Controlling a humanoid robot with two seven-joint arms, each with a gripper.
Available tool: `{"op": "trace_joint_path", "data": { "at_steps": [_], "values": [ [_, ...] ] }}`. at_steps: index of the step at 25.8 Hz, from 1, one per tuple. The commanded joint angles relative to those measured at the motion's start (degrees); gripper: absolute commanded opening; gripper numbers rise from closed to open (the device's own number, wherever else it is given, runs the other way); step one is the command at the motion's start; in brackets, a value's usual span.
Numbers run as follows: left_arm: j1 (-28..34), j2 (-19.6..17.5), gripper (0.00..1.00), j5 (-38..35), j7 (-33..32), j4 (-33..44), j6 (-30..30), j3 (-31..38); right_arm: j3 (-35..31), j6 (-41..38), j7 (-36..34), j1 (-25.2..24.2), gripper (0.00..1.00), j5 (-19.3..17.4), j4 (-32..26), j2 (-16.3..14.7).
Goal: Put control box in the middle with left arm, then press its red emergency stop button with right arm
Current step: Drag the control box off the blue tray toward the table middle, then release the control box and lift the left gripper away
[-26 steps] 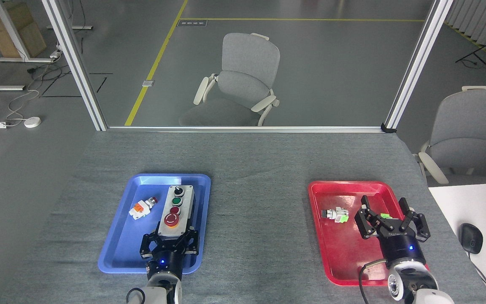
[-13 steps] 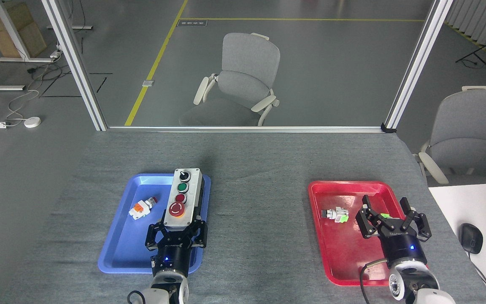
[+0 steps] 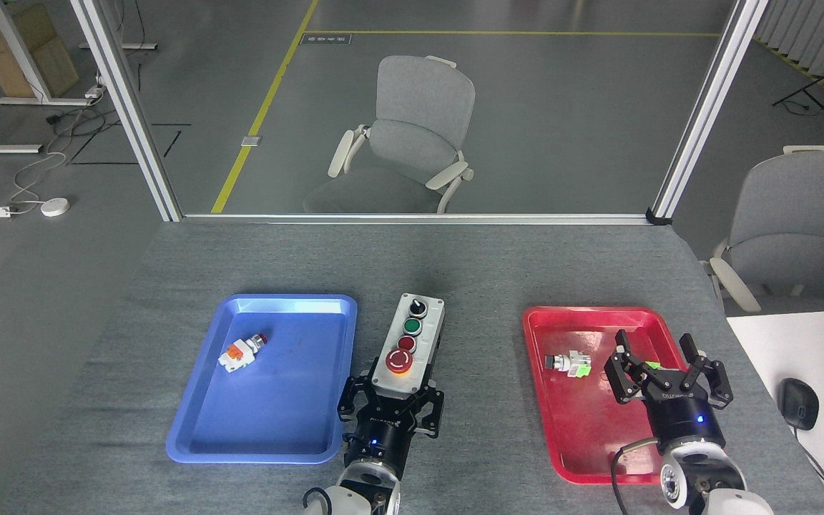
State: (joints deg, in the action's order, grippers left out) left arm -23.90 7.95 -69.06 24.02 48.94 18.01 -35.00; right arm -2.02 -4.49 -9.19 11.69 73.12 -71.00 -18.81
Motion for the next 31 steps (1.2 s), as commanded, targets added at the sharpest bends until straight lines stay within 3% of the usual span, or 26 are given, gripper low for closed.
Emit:
{"op": "trace_joint_path", "data": {
  "at_steps": [1, 8, 13, 20, 27, 31],
  "values": [
    [-1.41, 0.13, 0.23, 0.5, -2.49, -2.0, -2.89, -3.49, 0.0, 0.01, -0.3, 0.0, 1.0, 0.0, -0.01, 0.09],
    [-4.22, 0.13, 0.25, 0.5, -4.51, -5.25, -11.15, -8.77, 0.09, 0.01, -0.3, 0.0, 1.0, 0.0, -0.01, 0.0],
    [-5.98, 0.13, 0.3, 0.59, -4.86, -9.47, -14.23, -8.94, 0.09, 0.01, -0.39, -0.09, 1.0, 0.0, -0.01, 0.09],
    [-8.18, 0.04, 0.3, 1.03, -4.25, -13.34, -14.14, -8.85, 0.09, 0.1, -0.39, 0.0, 1.0, -0.88, -0.01, -0.7],
    [-10.11, 0.05, 0.3, 7.62, -3.28, -16.68, -13.88, -8.77, 0.09, 0.01, -0.48, 0.0, 1.0, -2.99, -0.01, -0.88],
    [-10.11, 0.13, 0.35, 7.62, -3.28, -18.7, -12.82, -8.85, 0.09, 0.01, -0.48, 0.0, 1.0, -2.99, -0.01, -0.88]
  ]
}}
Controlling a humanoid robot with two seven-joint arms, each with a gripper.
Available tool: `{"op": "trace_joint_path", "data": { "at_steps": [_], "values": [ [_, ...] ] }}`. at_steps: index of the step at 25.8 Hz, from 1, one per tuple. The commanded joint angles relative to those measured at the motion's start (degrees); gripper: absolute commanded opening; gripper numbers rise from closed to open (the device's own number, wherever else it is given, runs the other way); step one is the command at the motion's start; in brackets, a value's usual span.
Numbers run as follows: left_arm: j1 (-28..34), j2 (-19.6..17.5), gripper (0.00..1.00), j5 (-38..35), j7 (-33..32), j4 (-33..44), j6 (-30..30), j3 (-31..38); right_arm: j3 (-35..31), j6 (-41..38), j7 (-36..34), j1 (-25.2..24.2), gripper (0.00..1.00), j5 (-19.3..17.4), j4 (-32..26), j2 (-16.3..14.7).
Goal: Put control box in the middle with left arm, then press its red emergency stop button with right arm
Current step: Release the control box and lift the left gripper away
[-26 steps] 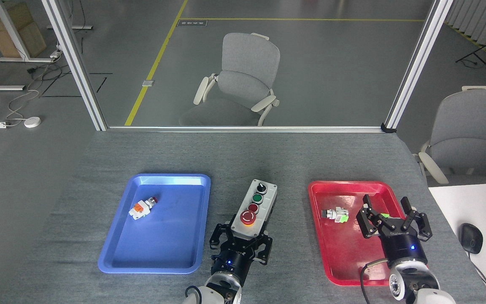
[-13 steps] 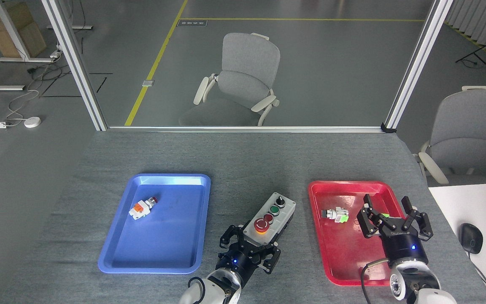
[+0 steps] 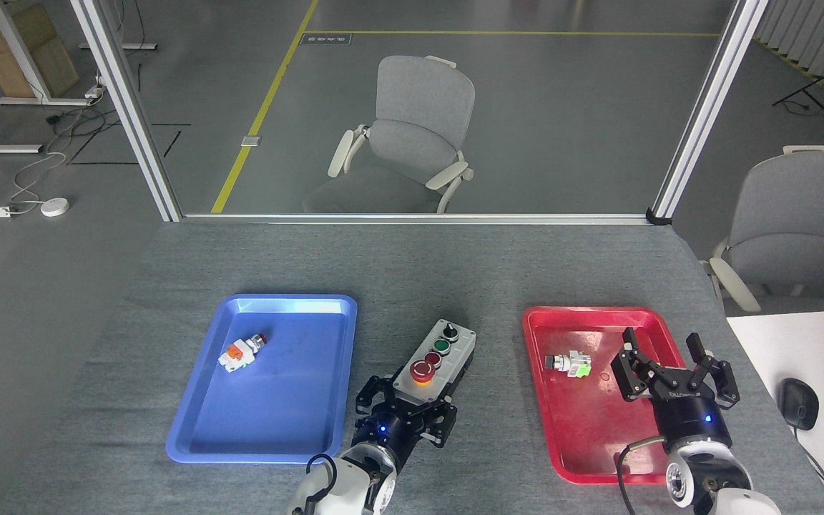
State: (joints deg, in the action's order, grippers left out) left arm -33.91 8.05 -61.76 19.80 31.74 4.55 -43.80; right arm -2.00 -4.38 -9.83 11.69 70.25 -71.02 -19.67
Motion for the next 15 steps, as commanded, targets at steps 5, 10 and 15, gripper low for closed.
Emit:
{"op": "trace_joint_path", "data": {
  "at_steps": [5, 10, 15],
  "values": [
    [-0.1, -0.06, 0.37, 0.33, 0.94, -2.47, 0.64, -1.81, 0.06, -0.1, 0.17, -0.09, 1.0, -0.11, 0.0, -0.02],
    [-0.1, -0.06, 0.66, 0.33, 1.03, -1.15, 0.82, -2.34, -0.03, -0.1, 0.17, 0.0, 1.0, -0.11, 0.0, -0.02],
    [-0.1, -0.06, 0.99, 0.41, 2.43, -1.24, 1.34, -2.34, 0.06, -0.54, 0.17, 0.0, 1.0, -0.02, 0.0, 0.07]
  ]
}}
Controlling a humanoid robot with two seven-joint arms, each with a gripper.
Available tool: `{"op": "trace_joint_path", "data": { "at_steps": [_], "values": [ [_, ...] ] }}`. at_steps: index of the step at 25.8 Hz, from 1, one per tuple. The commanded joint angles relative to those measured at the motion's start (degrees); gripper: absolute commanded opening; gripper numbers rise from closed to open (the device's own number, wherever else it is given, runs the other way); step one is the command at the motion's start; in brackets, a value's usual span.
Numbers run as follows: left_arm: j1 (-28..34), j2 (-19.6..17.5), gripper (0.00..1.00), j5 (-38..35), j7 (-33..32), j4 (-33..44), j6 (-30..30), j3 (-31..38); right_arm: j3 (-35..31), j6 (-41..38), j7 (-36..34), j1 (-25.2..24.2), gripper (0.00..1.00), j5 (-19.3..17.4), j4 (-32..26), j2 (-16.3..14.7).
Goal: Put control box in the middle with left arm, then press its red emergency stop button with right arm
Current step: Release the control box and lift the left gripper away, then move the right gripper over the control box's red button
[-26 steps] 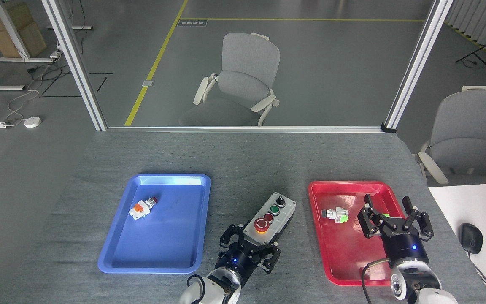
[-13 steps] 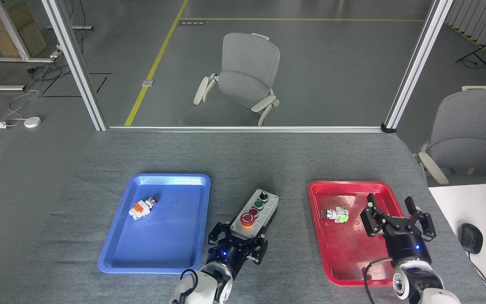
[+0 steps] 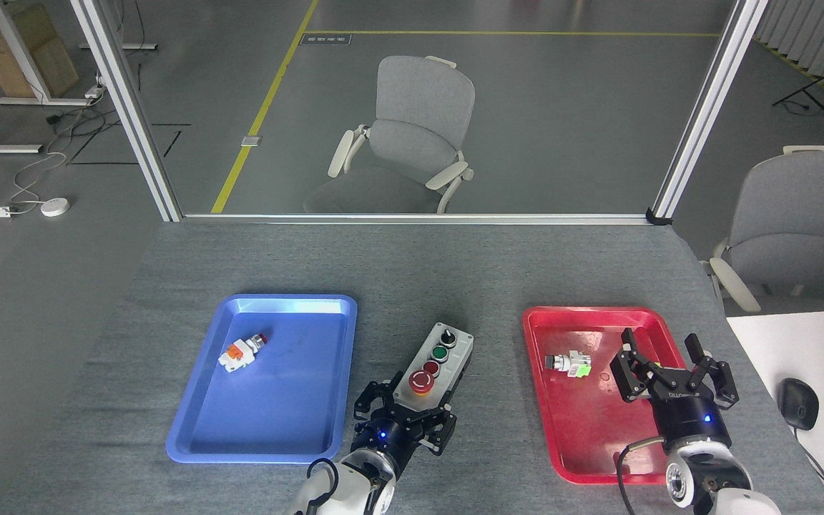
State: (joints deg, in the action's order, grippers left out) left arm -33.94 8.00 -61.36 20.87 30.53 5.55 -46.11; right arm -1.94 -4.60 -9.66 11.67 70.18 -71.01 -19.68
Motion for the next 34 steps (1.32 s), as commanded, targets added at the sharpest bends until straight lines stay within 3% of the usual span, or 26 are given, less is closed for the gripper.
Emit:
{"op": "trace_joint_path", "data": {
  "at_steps": [1, 6, 10, 14, 17, 20, 23, 27, 30, 34],
  "values": [
    [-0.07, 0.0, 0.99, 0.02, 1.54, -0.03, 0.34, -0.03, -0.08, -0.49, -0.01, 0.02, 1.0, 0.04, 0.09, 0.08],
    [0.28, 0.0, 0.99, -0.07, 1.71, 1.64, 1.74, 0.49, -0.08, -0.76, -0.01, 0.2, 0.99, -0.04, 0.61, 0.08],
    [2.21, -1.41, 0.99, -0.07, 2.77, 8.14, 4.12, 1.81, 0.09, -0.14, -0.45, 1.61, 0.95, -0.05, 1.84, -0.09],
    [3.0, -6.33, 0.99, -0.07, 2.5, 15.87, 3.68, 8.14, 1.15, -0.58, -0.71, 6.17, 0.48, -2.15, 5.1, -0.44],
    [4.14, -9.14, 0.99, 0.02, 1.89, 20.8, 3.5, 10.86, 5.63, -1.11, -2.91, 9.6, 0.32, -2.95, 6.06, -0.18],
    [5.37, -11.87, 0.99, 0.19, 1.28, 24.58, 3.33, 12.8, 13.8, -1.2, -5.72, 13.12, 0.0, -2.95, 7.73, 0.52],
    [7.22, -14.95, 0.99, 0.81, -0.83, 27.3, 1.04, 16.23, 22.24, -1.72, -5.81, 16.46, 0.0, -2.95, 10.81, 2.9],
    [11.97, -18.11, 0.99, 1.07, -1.1, 30.29, -5.64, 26.42, 29.45, -2.95, -5.54, 17.69, 0.0, -2.95, 14.24, 7.38],
    [14.52, -20.31, 0.99, 0.98, -1.36, 30.47, -9.77, 32.84, 32.88, -4.18, -5.37, 17.95, 0.0, -2.95, 16.17, 9.75],
    [14.87, -24.61, 0.99, 1.16, -2.33, 30.2, -10.56, 34.16, 34.64, -4.18, -5.37, 17.16, 0.0, -2.95, 18.63, 10.72]
  ]
}}
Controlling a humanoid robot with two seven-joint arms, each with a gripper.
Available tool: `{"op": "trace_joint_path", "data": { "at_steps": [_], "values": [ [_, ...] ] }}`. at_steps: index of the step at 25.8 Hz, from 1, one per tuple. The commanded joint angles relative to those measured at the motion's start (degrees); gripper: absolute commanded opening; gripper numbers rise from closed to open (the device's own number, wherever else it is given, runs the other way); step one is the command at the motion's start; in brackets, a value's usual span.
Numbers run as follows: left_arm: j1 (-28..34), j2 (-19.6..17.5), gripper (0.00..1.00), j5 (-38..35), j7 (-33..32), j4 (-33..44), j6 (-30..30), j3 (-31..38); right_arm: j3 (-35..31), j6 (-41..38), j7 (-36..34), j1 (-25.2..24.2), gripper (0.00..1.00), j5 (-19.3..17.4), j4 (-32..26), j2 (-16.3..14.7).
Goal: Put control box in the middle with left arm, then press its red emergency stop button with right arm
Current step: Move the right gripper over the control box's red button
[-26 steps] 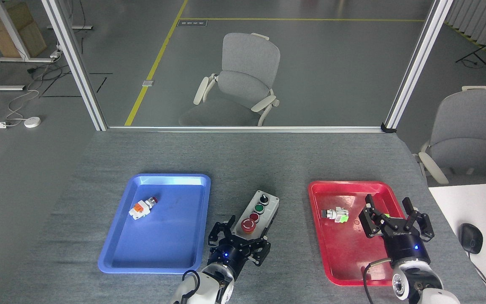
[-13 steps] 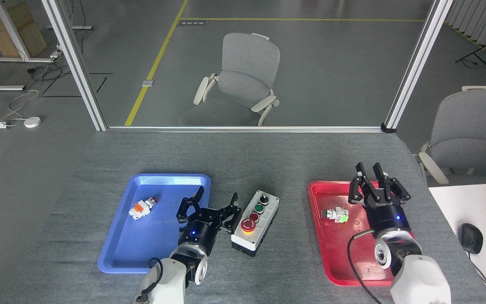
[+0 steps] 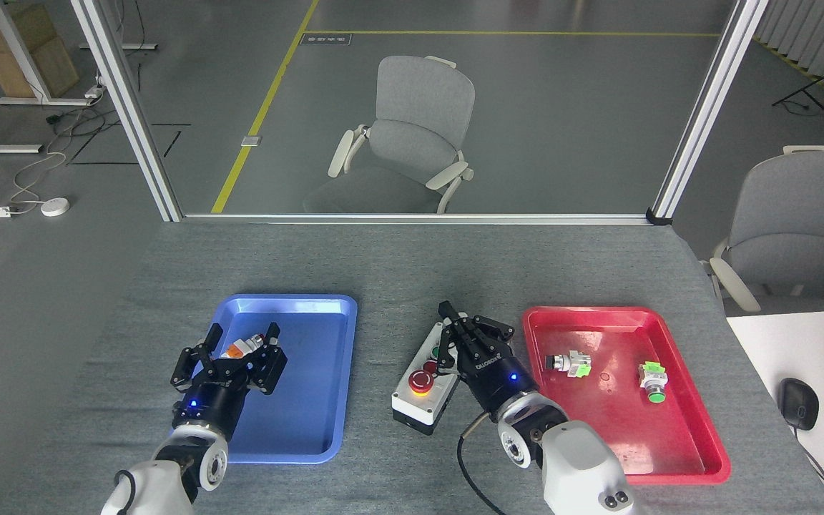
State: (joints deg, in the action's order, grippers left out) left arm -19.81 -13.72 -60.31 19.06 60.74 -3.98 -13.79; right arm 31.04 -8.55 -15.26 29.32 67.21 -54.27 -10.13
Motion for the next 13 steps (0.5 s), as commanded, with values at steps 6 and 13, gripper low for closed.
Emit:
{"op": "trace_joint_path", "data": {
  "at_steps": [6, 13],
  "values": [
    [0.83, -3.24, 0.99, 0.01, -0.51, 0.26, -1.29, 1.83, 1.47, 0.11, 0.23, -2.6, 0.0, -0.06, 3.11, 1.69],
    [1.36, -3.42, 0.99, -0.51, -0.33, 0.08, -1.12, 1.92, 1.65, 0.2, 0.23, -3.39, 0.0, 0.11, 7.16, 2.05]
  ]
}}
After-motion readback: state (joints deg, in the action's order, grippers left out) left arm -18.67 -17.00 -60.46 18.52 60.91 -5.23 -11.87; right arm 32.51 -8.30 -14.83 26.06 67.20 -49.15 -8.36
